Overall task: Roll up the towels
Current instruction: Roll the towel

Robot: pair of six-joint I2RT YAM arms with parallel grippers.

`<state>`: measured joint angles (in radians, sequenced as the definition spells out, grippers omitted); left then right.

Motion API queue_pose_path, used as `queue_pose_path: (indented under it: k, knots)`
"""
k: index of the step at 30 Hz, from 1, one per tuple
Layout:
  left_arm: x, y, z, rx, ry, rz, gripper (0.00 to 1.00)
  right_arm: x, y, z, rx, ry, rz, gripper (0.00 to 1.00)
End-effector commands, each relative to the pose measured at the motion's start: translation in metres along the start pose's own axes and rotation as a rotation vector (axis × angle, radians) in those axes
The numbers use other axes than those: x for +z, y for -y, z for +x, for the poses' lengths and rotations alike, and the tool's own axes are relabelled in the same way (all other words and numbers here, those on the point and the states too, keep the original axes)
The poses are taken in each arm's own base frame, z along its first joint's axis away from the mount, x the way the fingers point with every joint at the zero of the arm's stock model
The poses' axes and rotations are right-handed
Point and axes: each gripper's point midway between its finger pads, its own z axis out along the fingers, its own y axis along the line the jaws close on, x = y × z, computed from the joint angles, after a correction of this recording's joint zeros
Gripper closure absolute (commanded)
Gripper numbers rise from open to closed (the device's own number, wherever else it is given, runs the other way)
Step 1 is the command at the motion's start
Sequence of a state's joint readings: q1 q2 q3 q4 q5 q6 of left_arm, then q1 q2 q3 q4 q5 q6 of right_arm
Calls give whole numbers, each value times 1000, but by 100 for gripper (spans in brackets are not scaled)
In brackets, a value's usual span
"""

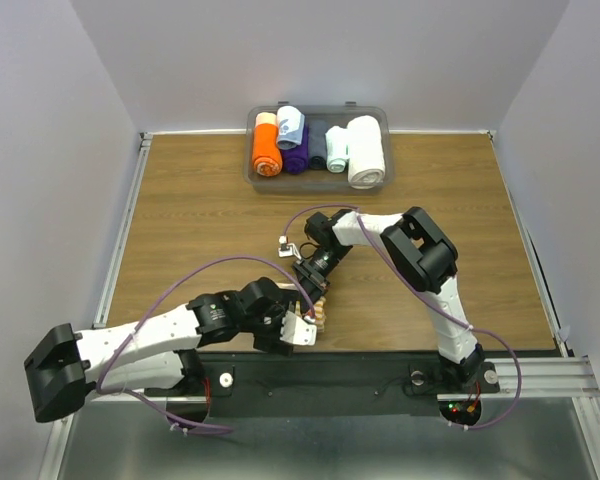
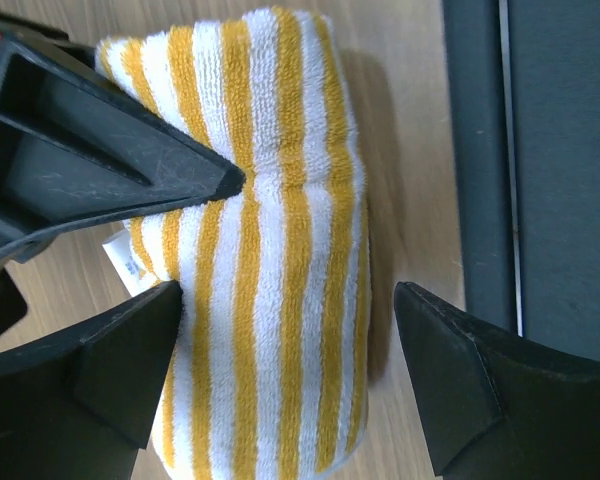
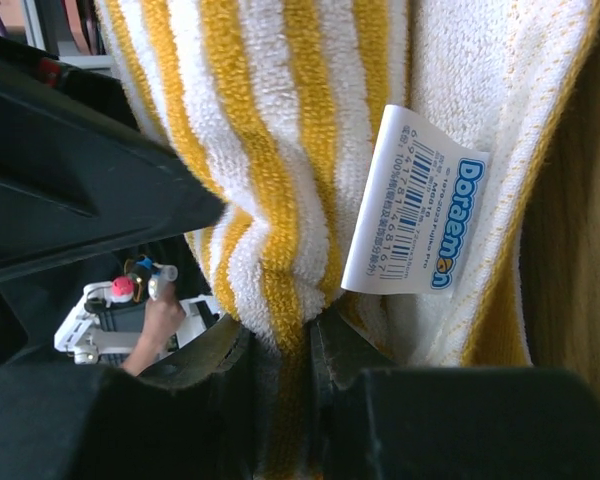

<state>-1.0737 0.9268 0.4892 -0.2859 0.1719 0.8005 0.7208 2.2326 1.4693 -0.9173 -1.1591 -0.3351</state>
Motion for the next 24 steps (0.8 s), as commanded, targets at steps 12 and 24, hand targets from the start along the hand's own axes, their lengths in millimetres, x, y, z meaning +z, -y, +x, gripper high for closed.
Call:
queue_pose_path:
  k: [12,24]
  knots:
    - [21,11,29,-94,-134,92,77,-40,32,-1,-162,-18,278,47]
    - [15,1,20,-271,-67,338,94,-195,-49,-37,-457,423,639,3]
